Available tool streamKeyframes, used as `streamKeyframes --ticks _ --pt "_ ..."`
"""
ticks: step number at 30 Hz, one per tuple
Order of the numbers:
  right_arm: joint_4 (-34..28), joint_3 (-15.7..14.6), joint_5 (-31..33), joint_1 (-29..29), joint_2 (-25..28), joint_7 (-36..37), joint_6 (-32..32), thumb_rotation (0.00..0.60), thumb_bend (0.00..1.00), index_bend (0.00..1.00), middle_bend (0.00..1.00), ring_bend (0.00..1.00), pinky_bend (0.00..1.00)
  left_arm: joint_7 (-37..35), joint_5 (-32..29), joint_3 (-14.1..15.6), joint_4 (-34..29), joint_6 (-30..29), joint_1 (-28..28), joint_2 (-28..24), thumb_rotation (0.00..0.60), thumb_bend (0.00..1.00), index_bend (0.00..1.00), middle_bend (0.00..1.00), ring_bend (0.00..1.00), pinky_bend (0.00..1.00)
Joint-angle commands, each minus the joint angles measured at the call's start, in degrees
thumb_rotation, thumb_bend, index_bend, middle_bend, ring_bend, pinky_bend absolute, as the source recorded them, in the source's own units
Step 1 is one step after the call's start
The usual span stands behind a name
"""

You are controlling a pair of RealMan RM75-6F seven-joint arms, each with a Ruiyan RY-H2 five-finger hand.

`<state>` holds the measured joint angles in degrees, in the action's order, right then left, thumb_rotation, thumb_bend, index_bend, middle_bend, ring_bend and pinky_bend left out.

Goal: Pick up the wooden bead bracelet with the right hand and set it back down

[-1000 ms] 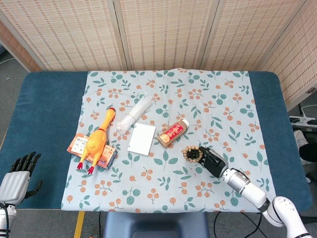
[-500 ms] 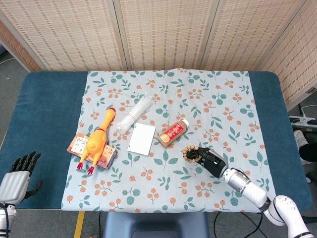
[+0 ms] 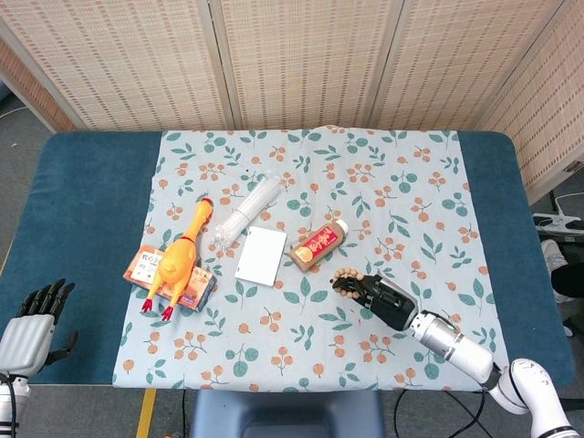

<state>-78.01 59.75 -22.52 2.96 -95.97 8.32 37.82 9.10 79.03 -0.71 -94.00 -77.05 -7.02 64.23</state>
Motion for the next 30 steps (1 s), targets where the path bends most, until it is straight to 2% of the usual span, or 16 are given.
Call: streamKeyframes --ticks 1,15,20,21,23,25,26,28,30 --pt "0.9 0.1 0.7 0.2 -0.5 -1.2 1.2 0.600 1.00 0.17 0.32 0.08 0.02 0.0 -0.1 0.0 0.0 0.0 0.0 0.0 0.600 0.43 0.00 0.00 0.00 0.09" --pt "1.9 -0.3 2.6 0.7 -1.1 -2.0 1.6 0.600 1.00 0.13 0.31 0.08 0.02 -0.3 -0.2 -0.1 0.2 0.0 0.0 0.0 0.600 0.42 0.00 0.00 0.00 0.09" --pt "0.1 -0.6 0.3 -0.1 -1.2 -5.5 -2.3 0.588 1.00 0.11 0.31 0.08 0.00 -0.3 -0.2 -0.1 0.2 0.1 0.0 0.0 0.600 0.43 0.00 0.00 0.00 0.09" --pt "-0.2 -0.8 -0.1 -0.2 -1.1 -5.8 -2.8 0.569 0.98 0.11 0.31 0.08 0.00 -0.3 -0.2 -0.1 0.2 0.1 0.0 0.0 0.600 0.43 0.00 0.00 0.00 0.09" --pt "-0.8 -1.1 -0.8 -0.3 -0.7 -6.2 -3.4 0.519 0.86 0.11 0.31 0.07 0.00 -0.2 -0.2 -0.1 0.2 0.1 0.0 0.0 0.600 0.42 0.00 0.00 0.00 0.09" --pt "-1.2 -1.5 -1.6 -0.4 -0.4 -6.9 -4.0 0.475 0.63 0.12 0.31 0.07 0.00 -0.2 -0.2 -0.1 0.2 0.1 0.0 0.0 0.600 0.43 0.00 0.00 0.00 0.09" --pt "-1.4 -1.6 -1.8 -0.3 -0.3 -7.1 -4.1 0.466 0.56 0.13 0.31 0.07 0.00 -0.2 -0.2 -0.1 0.2 0.2 -0.1 0.0 0.600 0.43 0.00 0.00 0.00 0.09" --pt "-1.8 -1.9 -2.3 -0.2 0.1 -7.3 -4.3 0.456 0.46 0.15 0.31 0.07 0.00 -0.2 -0.2 -0.1 0.2 0.2 -0.1 0.0 0.600 0.43 0.00 0.00 0.00 0.09" --pt "-2.0 -2.1 -2.6 -0.1 0.3 -7.5 -4.3 0.445 0.41 0.15 0.31 0.07 0.00 -0.2 -0.3 -0.1 0.2 0.1 0.0 0.0 0.600 0.43 0.00 0.00 0.00 0.09"
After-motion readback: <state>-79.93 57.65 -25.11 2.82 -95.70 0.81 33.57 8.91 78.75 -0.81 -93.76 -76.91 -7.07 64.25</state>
